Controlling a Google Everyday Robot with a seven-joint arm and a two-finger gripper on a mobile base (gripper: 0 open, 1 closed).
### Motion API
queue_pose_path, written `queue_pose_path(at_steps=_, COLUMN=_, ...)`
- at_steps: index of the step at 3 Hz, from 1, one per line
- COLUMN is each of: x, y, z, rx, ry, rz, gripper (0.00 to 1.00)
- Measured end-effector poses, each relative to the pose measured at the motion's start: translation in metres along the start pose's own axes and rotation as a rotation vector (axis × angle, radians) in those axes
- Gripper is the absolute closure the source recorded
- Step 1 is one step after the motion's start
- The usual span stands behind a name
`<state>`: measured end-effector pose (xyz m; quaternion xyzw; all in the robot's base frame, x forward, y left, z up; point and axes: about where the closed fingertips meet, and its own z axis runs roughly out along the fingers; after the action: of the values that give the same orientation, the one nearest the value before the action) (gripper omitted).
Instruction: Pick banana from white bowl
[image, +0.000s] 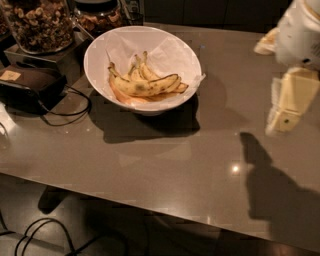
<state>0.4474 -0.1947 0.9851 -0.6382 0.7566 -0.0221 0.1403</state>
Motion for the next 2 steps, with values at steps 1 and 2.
queue_pose_path(at_steps=1, x=-0.03, y=-0.013, z=0.0, rx=-0.037, ry=0.003, rz=-0.097, gripper=0.0)
queue_pose_path(at_steps=2, x=-0.058, y=-0.027, z=0.005, rx=-0.046, ry=-0.003, rz=-0.176, gripper=0.0)
